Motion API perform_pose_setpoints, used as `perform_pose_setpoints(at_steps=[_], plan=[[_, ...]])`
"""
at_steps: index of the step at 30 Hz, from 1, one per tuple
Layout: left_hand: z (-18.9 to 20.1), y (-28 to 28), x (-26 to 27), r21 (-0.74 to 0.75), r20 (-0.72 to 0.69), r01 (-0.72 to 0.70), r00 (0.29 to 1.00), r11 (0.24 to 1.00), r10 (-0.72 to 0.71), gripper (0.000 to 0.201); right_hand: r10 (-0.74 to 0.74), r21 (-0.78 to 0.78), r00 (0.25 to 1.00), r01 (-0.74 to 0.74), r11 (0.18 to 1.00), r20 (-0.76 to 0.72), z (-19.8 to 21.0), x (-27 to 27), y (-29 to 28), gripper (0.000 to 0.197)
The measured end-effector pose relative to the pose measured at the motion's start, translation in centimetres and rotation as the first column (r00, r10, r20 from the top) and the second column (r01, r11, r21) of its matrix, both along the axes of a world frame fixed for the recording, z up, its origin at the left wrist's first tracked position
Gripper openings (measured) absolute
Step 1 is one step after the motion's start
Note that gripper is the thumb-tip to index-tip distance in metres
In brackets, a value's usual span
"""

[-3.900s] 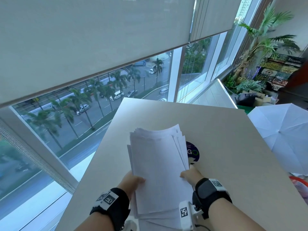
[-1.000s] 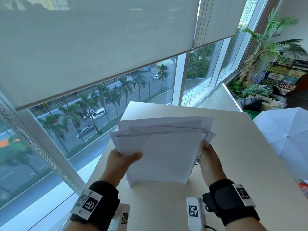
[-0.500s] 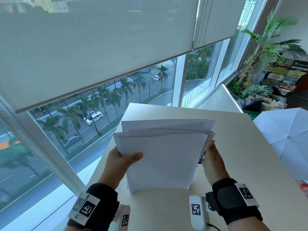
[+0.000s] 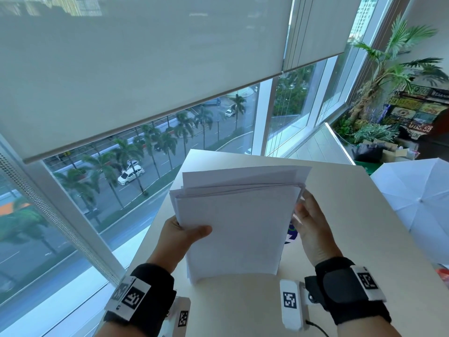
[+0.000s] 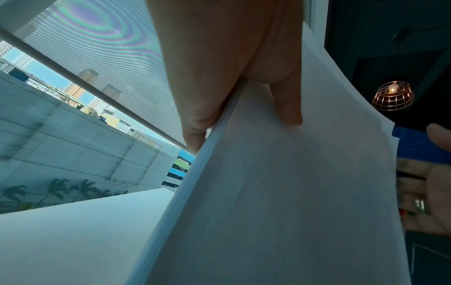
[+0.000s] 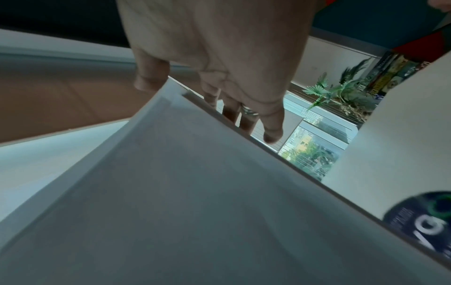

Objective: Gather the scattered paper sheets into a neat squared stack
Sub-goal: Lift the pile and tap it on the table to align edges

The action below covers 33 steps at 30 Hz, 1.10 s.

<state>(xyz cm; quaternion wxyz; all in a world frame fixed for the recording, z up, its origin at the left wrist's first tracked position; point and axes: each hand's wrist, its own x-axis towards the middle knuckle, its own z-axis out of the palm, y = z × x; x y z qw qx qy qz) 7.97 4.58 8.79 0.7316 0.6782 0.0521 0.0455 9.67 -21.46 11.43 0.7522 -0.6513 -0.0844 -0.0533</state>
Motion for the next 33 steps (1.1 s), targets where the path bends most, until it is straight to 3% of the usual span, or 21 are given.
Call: perform_pose_setpoints(at_steps=[3, 5, 7, 9, 10, 12, 14, 18, 19, 20, 22, 23, 24, 26, 27, 28, 30, 32, 33], plan=[[0.0, 0.1, 0.0, 0.001, 0.000, 0.019, 1.000, 1.000, -0.019, 0.030, -0.055, -0.033, 0.995, 0.057, 0.998, 0.078, 2.3, -0.2, -0.5, 0.089], [-0.1, 0.1, -0.1, 0.000, 0.002, 0.032, 0.999, 0.999, -0.032, 0.030, -0.153, -0.177, 0.967, 0.189, 0.966, 0.203, 4.1, -0.4, -1.0, 0.084], [-0.2, 0.2, -0.2, -0.012, 0.003, 0.037, 0.999, 0.999, -0.037, 0.030, -0.214, -0.366, 0.874, 0.390, 0.845, 0.437, 6.0, -0.8, -1.4, 0.078], [-0.3, 0.2, -0.3, -0.021, 0.006, 0.043, 0.999, 0.999, -0.043, 0.031, -0.141, -0.487, 0.743, 0.556, 0.673, 0.654, 7.3, -1.0, -1.6, 0.079], [-0.3, 0.2, -0.4, -0.023, 0.009, 0.049, 0.999, 0.999, -0.048, 0.032, -0.070, -0.556, 0.721, 0.589, 0.587, 0.690, 7.7, -1.2, -1.4, 0.079], [-0.2, 0.2, -0.5, -0.019, 0.017, 0.058, 0.998, 0.998, -0.058, 0.032, 0.093, -0.754, 0.808, 0.492, 0.435, 0.581, 7.5, -1.4, -0.8, 0.079], [-0.2, 0.2, -0.5, -0.018, 0.024, 0.062, 0.998, 0.998, -0.061, 0.033, 0.156, -0.875, 0.892, 0.359, 0.324, 0.423, 7.0, -1.7, -0.8, 0.076], [-0.3, 0.2, -0.6, -0.012, 0.019, 0.055, 0.998, 0.998, -0.055, 0.034, 0.008, -0.706, 0.776, 0.570, 0.420, 0.630, 8.1, -2.0, -1.5, 0.073], [-0.3, 0.2, -0.6, -0.014, 0.017, 0.053, 0.998, 0.998, -0.053, 0.035, 0.012, -0.715, 0.783, 0.561, 0.416, 0.621, 8.5, -2.1, -1.3, 0.077], [-0.3, 0.2, -0.6, -0.014, 0.015, 0.054, 0.998, 0.998, -0.054, 0.035, 0.050, -0.767, 0.824, 0.500, 0.402, 0.564, 8.7, -2.0, -1.1, 0.081], [-0.2, 0.2, -0.7, -0.009, 0.016, 0.056, 0.998, 0.998, -0.056, 0.033, 0.141, -0.935, 0.949, 0.240, 0.262, 0.283, 8.5, -1.9, -0.6, 0.083], [-0.2, 0.2, -0.7, -0.005, 0.017, 0.057, 0.998, 0.998, -0.057, 0.033, 0.153, -0.969, 0.973, 0.141, 0.205, 0.174, 8.2, -1.7, -0.6, 0.081], [-0.1, 0.2, -0.8, -0.001, 0.018, 0.060, 0.998, 0.998, -0.060, 0.032, 0.147, -0.963, 0.972, 0.148, 0.227, 0.184, 7.9, -1.5, -0.9, 0.079], [0.0, 0.2, -0.9, 0.008, 0.015, 0.061, 0.998, 0.998, -0.061, 0.032, 0.036, -0.856, 0.923, 0.340, 0.390, 0.383, 8.1, -1.2, -1.5, 0.079], [0.0, 0.2, -0.9, 0.012, 0.013, 0.061, 0.998, 0.998, -0.061, 0.031, -0.031, -0.803, 0.892, 0.421, 0.422, 0.451, 8.3, -1.1, -1.5, 0.080], [0.1, 0.2, -1.0, 0.012, 0.012, 0.062, 0.998, 0.998, -0.062, 0.031, -0.051, -0.797, 0.885, 0.440, 0.414, 0.462, 8.5, -1.1, -1.4, 0.082], [0.3, 0.1, -1.0, 0.005, 0.009, 0.063, 0.998, 0.998, -0.063, 0.030, 0.038, -0.874, 0.931, 0.325, 0.360, 0.362, 8.4, -1.2, -1.1, 0.084], [0.4, 0.0, -1.1, 0.003, 0.013, 0.065, 0.998, 0.998, -0.065, 0.029, 0.132, -0.974, 0.984, 0.090, 0.209, 0.119, 8.1, -1.2, -0.8, 0.084], [0.5, 0.0, -1.1, 0.002, 0.014, 0.064, 0.998, 0.998, -0.064, 0.029, 0.130, -0.985, 0.991, 0.010, 0.171, 0.033, 7.9, -1.1, -1.0, 0.084]])
